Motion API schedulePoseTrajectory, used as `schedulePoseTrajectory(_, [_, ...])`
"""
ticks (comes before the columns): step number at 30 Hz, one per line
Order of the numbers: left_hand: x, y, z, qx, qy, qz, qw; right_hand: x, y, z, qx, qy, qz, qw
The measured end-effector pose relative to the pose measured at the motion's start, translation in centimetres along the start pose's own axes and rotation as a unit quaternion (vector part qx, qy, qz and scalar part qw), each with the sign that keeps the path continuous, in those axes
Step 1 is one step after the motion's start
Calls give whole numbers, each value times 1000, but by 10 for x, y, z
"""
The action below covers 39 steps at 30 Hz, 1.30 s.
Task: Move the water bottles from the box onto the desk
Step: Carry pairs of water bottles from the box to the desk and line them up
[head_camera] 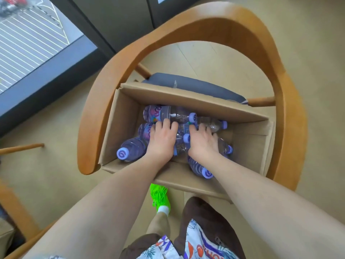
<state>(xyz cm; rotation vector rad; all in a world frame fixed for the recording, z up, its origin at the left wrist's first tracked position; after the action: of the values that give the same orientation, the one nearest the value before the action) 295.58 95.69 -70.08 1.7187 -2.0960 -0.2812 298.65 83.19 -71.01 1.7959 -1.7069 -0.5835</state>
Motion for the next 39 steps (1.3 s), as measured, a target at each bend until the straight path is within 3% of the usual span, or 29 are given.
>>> schedulePoseTrajectory(4, [-2, 5, -4, -8, 19, 0, 1000, 5, 13, -7, 42, 11, 2, 999])
schedulePoseTrajectory(9, [-21, 25, -25, 23, 118, -24, 992, 18, 31, -30, 86, 2, 31, 996])
schedulePoseTrajectory(14, [-40, 54, -58, 90, 202, -82, 972, 36, 58, -56, 78, -99, 97, 987])
schedulePoseTrajectory(17, [-38, 72, -91, 154, 262, -124, 945, 53, 84, -76, 89, -187, 173, 963])
schedulePoseTrajectory(19, [-36, 85, -115, 193, 292, -139, 927, 67, 107, -90, 91, -320, 238, 913])
schedulePoseTrajectory(22, [-34, 107, -152, 232, 315, -135, 910, 82, 151, -97, 47, -602, 283, 745])
schedulePoseTrajectory(25, [-29, 131, -188, 260, 334, -132, 896, 72, 188, -100, -50, -764, 232, 600])
schedulePoseTrajectory(30, [-16, 176, -247, 346, 384, -107, 849, 32, 247, -142, -197, -867, 58, 454])
schedulePoseTrajectory(32, [-11, 197, -270, 389, 378, -99, 835, 22, 271, -157, -230, -875, -8, 426])
schedulePoseTrajectory(34, [-6, 219, -294, 443, 388, -92, 803, 16, 296, -175, -256, -866, -89, 421])
schedulePoseTrajectory(37, [3, 255, -328, 509, 445, -73, 733, 6, 334, -212, -281, -817, -225, 451])
schedulePoseTrajectory(39, [9, 275, -347, 524, 471, -73, 706, -2, 356, -237, -284, -787, -293, 463])
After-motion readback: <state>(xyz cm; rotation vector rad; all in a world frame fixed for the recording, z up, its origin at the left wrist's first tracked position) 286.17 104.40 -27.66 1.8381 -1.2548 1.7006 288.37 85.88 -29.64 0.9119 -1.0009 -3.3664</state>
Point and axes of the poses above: each hand's wrist, its own y-axis away from the middle knuckle, its own z-axis out of the palm, x = y × z, the point moved 6 cm from there along -y, towards the middle knuckle, and after that the axes turned 14 degrees about z, right-handed, at the moved point
